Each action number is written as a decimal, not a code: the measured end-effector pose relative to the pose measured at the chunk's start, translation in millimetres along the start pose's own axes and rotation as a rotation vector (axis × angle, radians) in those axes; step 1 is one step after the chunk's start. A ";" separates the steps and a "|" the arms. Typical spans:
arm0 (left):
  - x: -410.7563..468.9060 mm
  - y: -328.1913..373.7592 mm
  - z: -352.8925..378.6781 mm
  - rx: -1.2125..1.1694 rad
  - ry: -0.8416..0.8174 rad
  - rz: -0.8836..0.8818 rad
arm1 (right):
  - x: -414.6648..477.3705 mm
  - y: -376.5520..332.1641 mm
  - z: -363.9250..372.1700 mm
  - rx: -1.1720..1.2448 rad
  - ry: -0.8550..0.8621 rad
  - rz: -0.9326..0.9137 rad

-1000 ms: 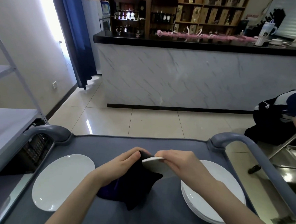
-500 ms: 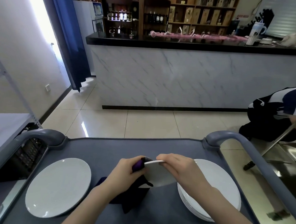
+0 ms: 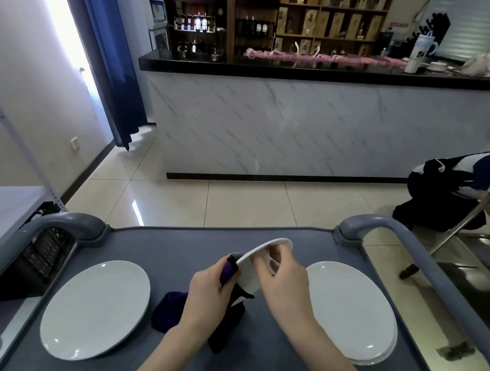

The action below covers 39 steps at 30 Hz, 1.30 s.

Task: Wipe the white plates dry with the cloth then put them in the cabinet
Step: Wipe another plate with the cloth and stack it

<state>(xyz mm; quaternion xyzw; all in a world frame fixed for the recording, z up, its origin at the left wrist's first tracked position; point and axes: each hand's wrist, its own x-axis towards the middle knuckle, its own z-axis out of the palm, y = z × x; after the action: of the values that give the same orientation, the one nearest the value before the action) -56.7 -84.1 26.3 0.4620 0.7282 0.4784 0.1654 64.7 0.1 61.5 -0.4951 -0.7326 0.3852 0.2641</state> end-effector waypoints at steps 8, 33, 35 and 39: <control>-6.1 -1.0 5.8 0.002 -0.058 0.054 | -5.1 -24.7 6.5 0.252 -0.052 0.157; 28.3 -14.5 15.2 -0.007 -0.358 0.046 | -7.5 13.4 -28.9 0.864 -0.266 0.108; 22.5 -10.1 14.5 0.002 -0.367 0.048 | -1.9 12.8 -30.6 0.906 -0.242 0.121; 1.4 6.6 19.0 0.015 -0.394 0.099 | 4.9 11.5 -30.4 0.946 -0.222 0.154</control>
<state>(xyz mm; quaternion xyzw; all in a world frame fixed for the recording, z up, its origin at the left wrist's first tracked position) -41.0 -71.8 22.9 0.5831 0.6617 0.3809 0.2777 92.2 16.3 69.2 -0.3296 -0.4623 0.7446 0.3509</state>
